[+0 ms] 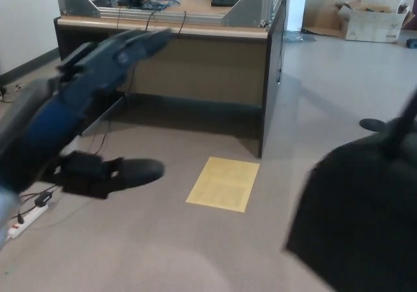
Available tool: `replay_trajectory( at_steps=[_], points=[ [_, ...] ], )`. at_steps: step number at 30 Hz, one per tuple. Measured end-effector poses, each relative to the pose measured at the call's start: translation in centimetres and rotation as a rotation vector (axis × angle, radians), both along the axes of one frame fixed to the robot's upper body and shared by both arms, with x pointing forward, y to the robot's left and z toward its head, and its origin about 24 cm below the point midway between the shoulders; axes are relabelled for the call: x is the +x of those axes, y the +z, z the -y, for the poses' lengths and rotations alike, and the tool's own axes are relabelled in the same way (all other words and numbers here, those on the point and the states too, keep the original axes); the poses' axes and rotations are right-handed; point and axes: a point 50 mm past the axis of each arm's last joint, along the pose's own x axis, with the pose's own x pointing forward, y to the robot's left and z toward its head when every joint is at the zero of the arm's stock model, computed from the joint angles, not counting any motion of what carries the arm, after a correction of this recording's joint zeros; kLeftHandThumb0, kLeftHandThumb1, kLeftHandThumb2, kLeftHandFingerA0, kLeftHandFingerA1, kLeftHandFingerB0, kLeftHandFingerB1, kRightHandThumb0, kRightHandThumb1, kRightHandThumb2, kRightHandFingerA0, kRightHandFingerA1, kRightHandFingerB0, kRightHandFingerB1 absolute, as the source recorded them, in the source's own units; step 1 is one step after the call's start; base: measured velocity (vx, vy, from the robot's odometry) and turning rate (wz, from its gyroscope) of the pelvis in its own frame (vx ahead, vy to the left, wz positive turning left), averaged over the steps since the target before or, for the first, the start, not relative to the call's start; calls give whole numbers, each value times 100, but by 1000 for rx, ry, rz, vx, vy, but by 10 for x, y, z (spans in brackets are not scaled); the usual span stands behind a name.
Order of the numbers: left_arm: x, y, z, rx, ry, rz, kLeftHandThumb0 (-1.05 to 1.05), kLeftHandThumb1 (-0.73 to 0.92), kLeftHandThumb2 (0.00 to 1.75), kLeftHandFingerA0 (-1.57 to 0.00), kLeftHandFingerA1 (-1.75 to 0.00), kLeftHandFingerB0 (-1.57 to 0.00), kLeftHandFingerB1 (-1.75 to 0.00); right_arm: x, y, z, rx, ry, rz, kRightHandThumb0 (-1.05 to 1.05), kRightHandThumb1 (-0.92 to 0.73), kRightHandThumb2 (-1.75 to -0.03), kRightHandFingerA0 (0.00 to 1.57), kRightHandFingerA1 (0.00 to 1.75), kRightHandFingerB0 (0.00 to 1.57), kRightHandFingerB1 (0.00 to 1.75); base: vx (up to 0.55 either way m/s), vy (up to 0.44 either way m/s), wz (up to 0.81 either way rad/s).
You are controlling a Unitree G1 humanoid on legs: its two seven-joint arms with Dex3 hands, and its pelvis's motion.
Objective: A person hands over a black lunchbag to the robot and the robot uses its left hand to grab the strips of the lunchbag, the gives it back to the person.
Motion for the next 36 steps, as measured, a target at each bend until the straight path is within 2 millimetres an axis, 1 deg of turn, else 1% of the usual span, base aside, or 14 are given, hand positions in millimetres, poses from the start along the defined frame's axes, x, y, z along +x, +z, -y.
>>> replay_trajectory(
  at_steps=[4, 5, 6, 7, 13, 14, 19, 21, 24, 28, 29, 32, 33, 36],
  points=[
    [3, 8, 17, 0, -33, -4, -65, 54, 57, -2, -24, -9, -25, -1, 0, 0, 1, -1, 6, -57, -56, -98, 50, 61, 27, 49, 0, 0, 0],
    [4, 9, 21, -1, -41, -7, -65, 54, 57, -2, -24, -10, -25, -1, 0, 0, 1, -1, 7, -65, -70, -63, 53, 45, 41, 40, 0, 0, 0],
    [5, 10, 26, -3, -50, -11, -68, 44, 79, -5, -20, -9, -26, -1, 0, 0, 1, -1, 9, -57, -55, -98, 49, 60, 27, 49, 0, 0, 0],
    [6, 12, 32, -2, -60, -14, -69, 45, 80, -5, -21, -8, -26, -1, 0, 0, 1, -2, 11, -65, -70, -62, 53, 44, 41, 39, 0, 0, 0],
    [9, 17, 56, 20, -76, -18, -69, 45, 81, -4, -20, -8, -24, -2, 1, 1, -1, -5, 18, -56, -55, -98, 51, 62, 26, 50, 0, 0, 0],
    [9, 18, 60, 22, -79, -19, -69, 45, 81, -4, -20, -8, -25, -2, 1, 1, -1, -5, 19, -63, -69, -62, 55, 45, 41, 40, 0, 0, 0],
    [11, 19, 80, 24, -94, -31, -68, 58, 58, -1, -24, -7, -24, -2, 1, 1, -3, -2, 22, -61, -70, -61, 55, 45, 41, 40, 0, 0, 0],
    [12, 18, 85, 21, -93, -36, -69, 58, 58, -1, -24, -6, -24, -3, 1, 1, -5, 0, 21, -54, -55, -98, 52, 62, 28, 50, 0, 0, 0],
    [13, 18, 93, 17, -98, -42, -71, 47, 84, 0, -16, -6, -21, -3, 1, 2, -10, 4, 22, -60, -70, -61, 55, 44, 42, 40, 0, 0, 0],
    [15, 20, 101, 16, -94, -42, -72, 48, 86, 0, -15, -6, -20, -3, 2, 2, -17, 9, 21, -51, -55, -98, 51, 61, 28, 51, 0, 0, 0],
    [15, 21, 103, 15, -93, -39, -73, 48, 86, 0, -16, -6, -20, -3, 2, 3, -18, 10, 21, -59, -70, -62, 55, 44, 41, 40, 0, 0, 0],
    [15, 22, 108, 12, -92, -35, -71, 47, 86, 0, -19, -6, -22, -3, 2, 3, -22, 14, 19, -59, -70, -62, 55, 44, 42, 40, 0, 0, 0],
    [15, 23, 109, 12, -91, -36, -70, 47, 85, 0, -18, -6, -22, -3, 2, 2, -23, 16, 19, -52, -55, -97, 51, 62, 29, 51, 0, 0, 0],
    [18, 24, 117, 23, -84, -38, -74, 50, 64, -6, -22, -9, -21, -3, 1, 2, -23, 19, 18, -53, -56, -97, 53, 62, 31, 51, 0, 0, 0]
  ],
)
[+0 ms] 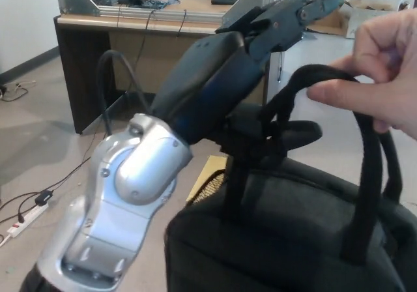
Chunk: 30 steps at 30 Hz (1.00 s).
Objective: A person hands over a black lunchbag to the robot and the robot uses its left hand to grab the strips of the lunchbag, the gives it back to the person.
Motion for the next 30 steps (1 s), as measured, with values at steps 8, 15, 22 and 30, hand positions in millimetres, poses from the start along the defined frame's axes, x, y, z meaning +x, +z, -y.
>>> replay_trajectory(
  at_steps=[8, 15, 22, 30],
  points=[
    [10, -3, 28, 40, 57, 19, -67, 47, 76, -26, -44, -13, -37, 0, 0, -1, -2, 5, 0, -58, -60, -98, 54, 61, 34, 51, 0, 0, 0],
    [20, -6, 51, 71, 132, 39, -40, 57, 60, -76, -146, -74, -112, 1, 0, -2, -3, 11, 1, -57, -60, -97, 54, 61, 38, 53, 0, 0, 0],
    [34, -19, 57, 44, 196, 31, -18, 62, 56, -85, -175, -60, -175, 1, 0, -3, -6, 19, -1, -58, -73, -62, 58, 44, 51, 42, 0, 0, 0],
    [46, -30, 53, -2, 247, 34, -33, 46, 80, -116, -143, -92, -130, 1, 0, -4, -7, 25, -2, -61, -62, -98, 58, 62, 42, 54, 0, 0, 0]
  ],
)
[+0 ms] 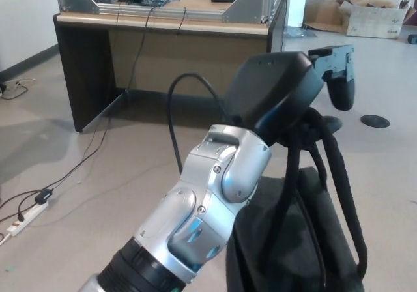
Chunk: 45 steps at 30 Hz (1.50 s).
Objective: A person hands over a black lunchbag to the robot and the robot uses its left hand to grab the strips of the lunchbag, the gives it back to the person.
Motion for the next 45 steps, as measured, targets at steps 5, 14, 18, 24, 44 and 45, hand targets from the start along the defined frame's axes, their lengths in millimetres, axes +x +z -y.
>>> replay_trajectory(
  at_steps=[5, 14, 18, 24, 44, 45],
  points=[
    [5, -4, -4, -38, 19, 23, -19, 62, 56, -82, -175, -58, -173, 0, 0, 0, 0, 2, 0, -63, -74, -63, 64, 46, 53, 42, 0, 0, 0],
    [9, 2, -26, -150, 52, 124, -19, 59, 56, -84, -175, -62, -171, 3, 2, -1, 0, 10, 5, -67, -72, -64, 67, 48, 53, 43, 0, 0, 0],
    [10, 4, -48, -200, 92, 173, -11, 60, 56, -84, -175, -62, -172, 4, 3, -2, 1, 12, 9, -66, -72, -63, 67, 48, 54, 43, 0, 0, 0],
    [7, -2, -113, -270, 221, 280, -12, 60, 55, -84, -175, -58, -175, 5, 3, -2, -1, 18, 8, -64, -72, -63, 67, 47, 55, 43, 0, 0, 0],
    [-72, -131, -240, -238, 528, 229, -3, 37, 80, -124, -141, -102, -129, 9, 5, -4, -4, 29, 13, -59, -73, -63, 63, 46, 54, 43, 0, 0, 0],
    [-75, -138, -243, -233, 537, 211, -3, 37, 80, -124, -141, -102, -129, 9, 5, -4, -5, 29, 13, -59, -73, -63, 63, 46, 54, 43, 0, 0, 0]
  ],
)
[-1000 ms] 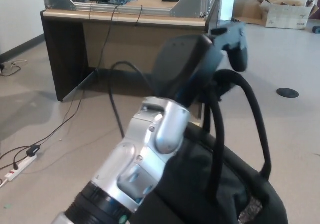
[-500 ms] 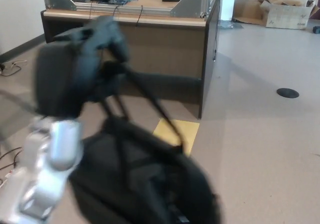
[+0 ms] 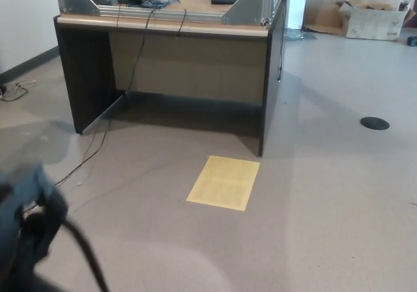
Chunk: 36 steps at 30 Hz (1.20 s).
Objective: A person hands over a black lunchbag to the robot and the robot uses its left hand to grab the strips of the lunchbag, the gives it back to the person.
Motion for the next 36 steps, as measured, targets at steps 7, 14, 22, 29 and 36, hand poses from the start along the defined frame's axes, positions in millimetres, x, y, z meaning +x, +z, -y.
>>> replay_trajectory(
  at_steps=[7, 14, 22, 29, 36],
  points=[
    [-20, -62, -23, -31, 88, -183, -6, 55, 56, -86, -175, -65, -175, -1, -1, -1, -3, 6, -4, -58, -73, -62, 63, 46, 54, 43, 0, 0, 0],
    [-51, -124, -45, -58, 194, -394, -7, 54, 56, -88, -175, -66, -173, -4, -4, -2, -12, 17, -16, -60, -73, -62, 64, 46, 55, 44, 0, 0, 0],
    [-82, -159, -69, -31, 288, -534, -9, 54, 56, -87, -175, -66, -173, -10, -8, -2, -18, 15, -34, -58, -72, -62, 65, 47, 56, 45, 0, 0, 0],
    [-99, -170, -80, -12, 321, -553, -11, 53, 56, -87, -175, -66, -174, -15, -11, -1, -22, 11, -48, -58, -72, -63, 66, 47, 57, 45, 0, 0, 0],
    [-96, -158, -87, 0, 303, -448, -12, 56, 56, -85, -175, -63, -172, -16, -12, -1, -28, 9, -45, -58, -73, -63, 66, 47, 56, 44, 0, 0, 0]
  ],
)
